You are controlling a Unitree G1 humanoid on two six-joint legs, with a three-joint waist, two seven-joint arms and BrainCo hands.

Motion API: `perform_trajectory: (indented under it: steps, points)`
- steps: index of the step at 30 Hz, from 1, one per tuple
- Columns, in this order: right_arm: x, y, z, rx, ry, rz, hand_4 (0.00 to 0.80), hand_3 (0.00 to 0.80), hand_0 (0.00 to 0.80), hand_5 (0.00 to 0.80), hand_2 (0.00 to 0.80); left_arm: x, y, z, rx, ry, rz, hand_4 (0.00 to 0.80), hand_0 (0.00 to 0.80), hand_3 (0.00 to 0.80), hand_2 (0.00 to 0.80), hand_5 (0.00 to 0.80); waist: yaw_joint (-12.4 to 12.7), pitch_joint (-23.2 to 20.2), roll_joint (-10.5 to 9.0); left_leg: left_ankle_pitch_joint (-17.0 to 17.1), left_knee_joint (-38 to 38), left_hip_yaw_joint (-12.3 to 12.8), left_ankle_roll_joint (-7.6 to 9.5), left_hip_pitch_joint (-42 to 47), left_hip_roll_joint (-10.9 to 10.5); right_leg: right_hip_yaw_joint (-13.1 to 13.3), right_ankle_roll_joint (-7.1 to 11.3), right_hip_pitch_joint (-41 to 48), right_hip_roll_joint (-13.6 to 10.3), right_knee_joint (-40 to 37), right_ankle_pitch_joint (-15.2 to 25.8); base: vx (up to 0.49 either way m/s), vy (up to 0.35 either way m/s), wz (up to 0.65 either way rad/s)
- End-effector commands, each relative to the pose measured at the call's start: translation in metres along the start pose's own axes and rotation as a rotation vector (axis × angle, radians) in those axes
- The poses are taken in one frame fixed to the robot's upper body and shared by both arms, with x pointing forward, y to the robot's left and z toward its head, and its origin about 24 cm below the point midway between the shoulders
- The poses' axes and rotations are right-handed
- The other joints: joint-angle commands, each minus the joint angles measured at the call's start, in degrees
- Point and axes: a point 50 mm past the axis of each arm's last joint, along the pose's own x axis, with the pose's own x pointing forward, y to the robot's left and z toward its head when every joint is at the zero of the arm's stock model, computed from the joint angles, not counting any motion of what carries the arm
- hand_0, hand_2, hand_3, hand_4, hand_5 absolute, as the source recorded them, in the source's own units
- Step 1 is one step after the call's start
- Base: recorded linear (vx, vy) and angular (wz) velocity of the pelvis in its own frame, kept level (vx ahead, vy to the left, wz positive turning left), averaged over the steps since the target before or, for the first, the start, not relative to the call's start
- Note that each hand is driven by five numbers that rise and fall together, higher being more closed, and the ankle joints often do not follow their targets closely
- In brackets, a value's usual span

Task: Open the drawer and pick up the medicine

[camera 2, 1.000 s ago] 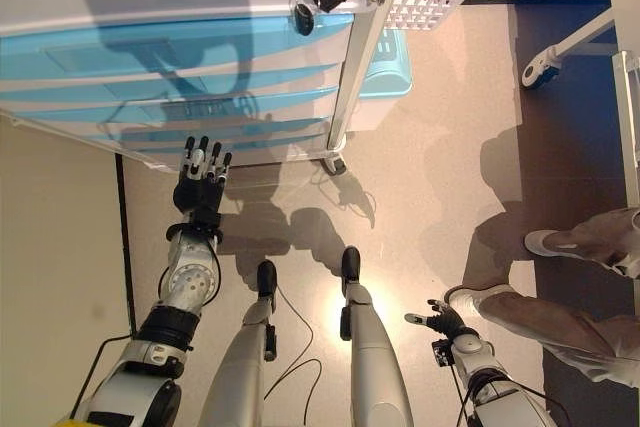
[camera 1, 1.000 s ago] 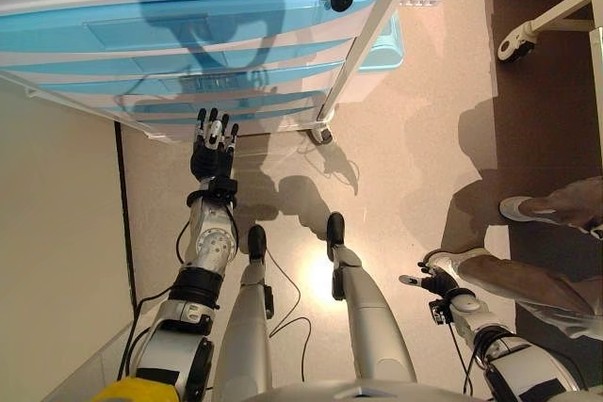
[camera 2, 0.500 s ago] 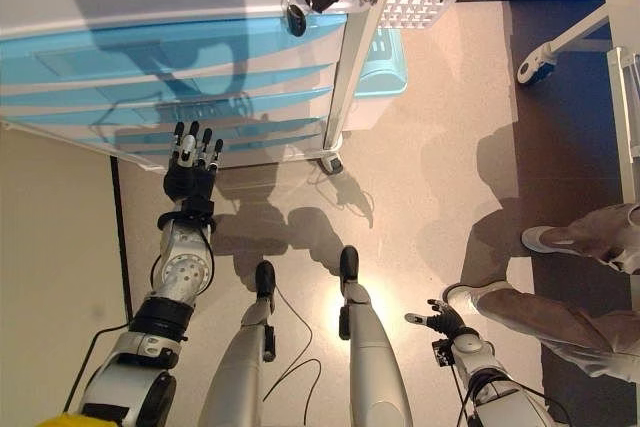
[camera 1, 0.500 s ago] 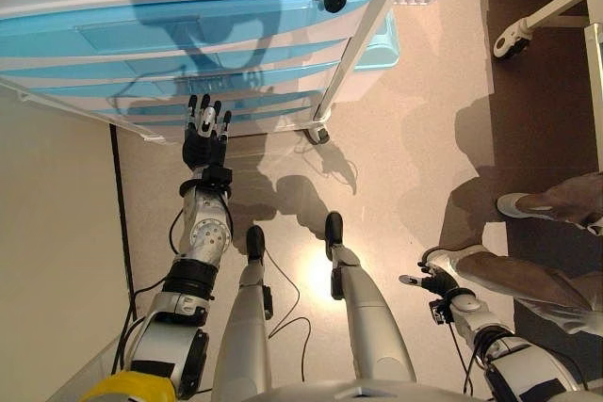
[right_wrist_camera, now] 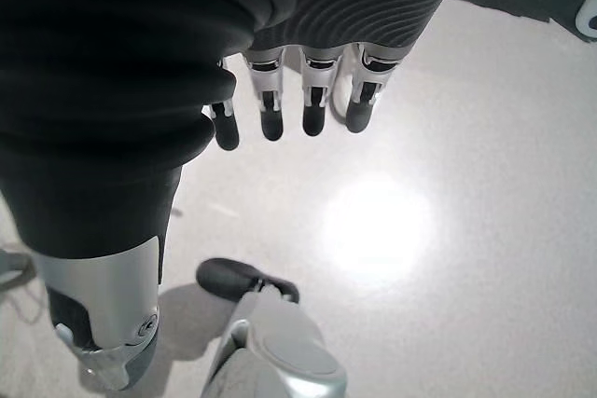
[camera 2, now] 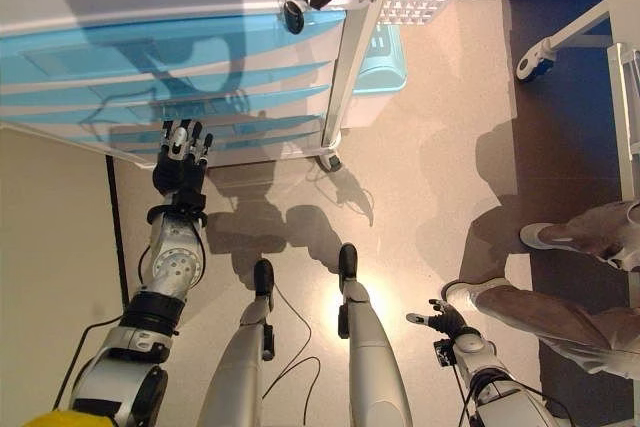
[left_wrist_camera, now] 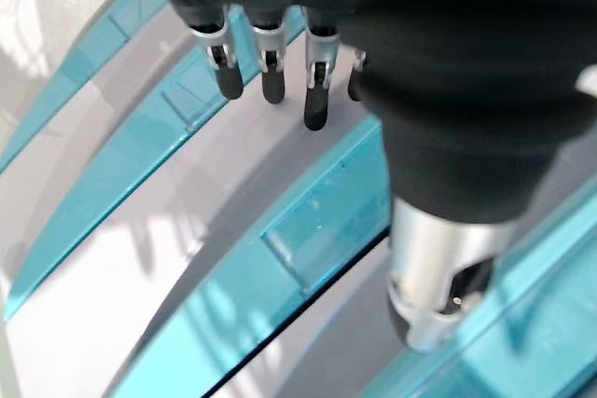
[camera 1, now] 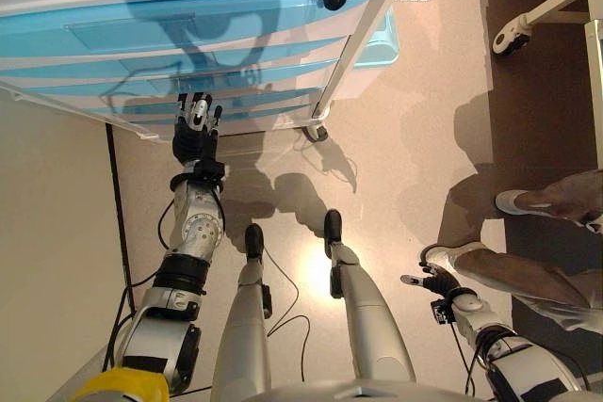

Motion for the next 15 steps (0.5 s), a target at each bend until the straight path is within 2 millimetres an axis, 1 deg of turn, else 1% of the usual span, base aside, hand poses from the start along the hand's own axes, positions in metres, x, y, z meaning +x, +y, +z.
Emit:
perform_trajectory:
  steps: [1, 8, 15]
  points:
    - [-0.0076, -0.0138, -0.0273, -0.073, 0.073, -0.018, 0.000, 0.000, 0.000, 0.000, 0.000, 0.0209, -0.0420, 0.0471, 0.041, -0.206, -0.196, 0.000, 0.000, 0.000, 0.000, 0.000, -1.17, -4.07, 0.04, -0.65, 1.12, -2.18, 2.90, -4.42, -2.66, -0.72, 1.71, 0.13, 1.96, -2.42, 1.73, 0.000, 0.000, 0.00]
    - [-0.0084, -0.0156, -0.0297, -0.078, 0.081, -0.020, 0.000, 0.000, 0.000, 0.000, 0.000, 0.0212, -0.0442, 0.0486, 0.048, -0.211, -0.207, 0.000, 0.000, 0.000, 0.000, 0.000, -1.23, -4.28, 0.07, -0.67, 1.27, -2.24, 2.97, -4.68, -2.75, -0.57, 1.66, -0.06, 2.01, -2.44, 1.85, 0.000, 0.000, 0.00]
    - [-0.0085, -0.0157, -0.0298, -0.079, 0.079, -0.019, 0.000, 0.000, 0.000, 0.000, 0.000, 0.0205, -0.0407, 0.0474, 0.051, -0.207, -0.191, 0.000, 0.000, 0.000, 0.000, 0.000, -1.25, -4.27, 0.19, -0.87, 1.55, -2.12, 2.98, -4.81, -2.70, -0.31, 1.66, -0.22, 2.01, -2.30, 1.98, 0.000, 0.000, 0.00]
